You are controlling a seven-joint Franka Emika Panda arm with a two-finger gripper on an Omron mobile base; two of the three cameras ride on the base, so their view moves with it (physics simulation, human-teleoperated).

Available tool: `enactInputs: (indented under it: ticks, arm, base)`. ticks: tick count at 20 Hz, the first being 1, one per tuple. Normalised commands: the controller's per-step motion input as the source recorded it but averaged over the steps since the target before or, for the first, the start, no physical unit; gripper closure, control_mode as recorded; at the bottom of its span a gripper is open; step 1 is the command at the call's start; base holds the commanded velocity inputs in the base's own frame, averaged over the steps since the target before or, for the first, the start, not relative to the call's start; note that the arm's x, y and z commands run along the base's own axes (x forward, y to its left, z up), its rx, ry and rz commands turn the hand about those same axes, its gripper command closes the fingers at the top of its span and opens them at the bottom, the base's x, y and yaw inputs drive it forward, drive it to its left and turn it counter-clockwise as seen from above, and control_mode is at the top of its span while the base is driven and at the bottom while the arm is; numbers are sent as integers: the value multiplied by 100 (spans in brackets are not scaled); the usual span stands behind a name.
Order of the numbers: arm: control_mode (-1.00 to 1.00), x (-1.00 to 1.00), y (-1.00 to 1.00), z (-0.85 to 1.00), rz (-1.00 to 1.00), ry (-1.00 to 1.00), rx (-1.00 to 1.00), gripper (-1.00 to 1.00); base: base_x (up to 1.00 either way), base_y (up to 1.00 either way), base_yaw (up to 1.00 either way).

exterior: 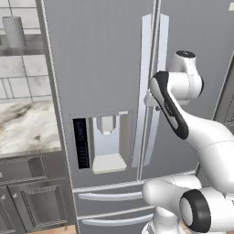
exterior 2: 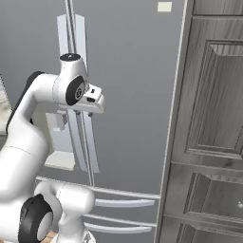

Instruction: There is a bowl on the dining counter. Grab a lemon wedge from the fridge and place it in the bowl. Then get the liquor bottle and glass cup from the cabinet and place them next to the bowl.

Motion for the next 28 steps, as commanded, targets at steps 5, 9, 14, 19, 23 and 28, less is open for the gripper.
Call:
enactInputs:
  ticks: [5, 9, 14, 19, 23, 28]
  arm:
    - [100, 0, 0, 0, 0, 0, 0, -100]
    - [100, 0, 0, 0, 0, 0, 0, -100]
    - [100, 0, 0, 0, 0, 0, 0, -100]
    - [100, 0, 0, 0, 0, 0, 0, -100]
    - [100, 0, 0, 0, 0, 0, 0, -100]
    - [-100, -9, 3, 0, 0, -2, 0, -100]
  base:
    - [-9, 2, 0]
    - [-52, 17, 0]
    - [-54, 19, 0]
    - [-48, 21, 0]
    - [-47, 26, 0]
    - [-41, 18, 0]
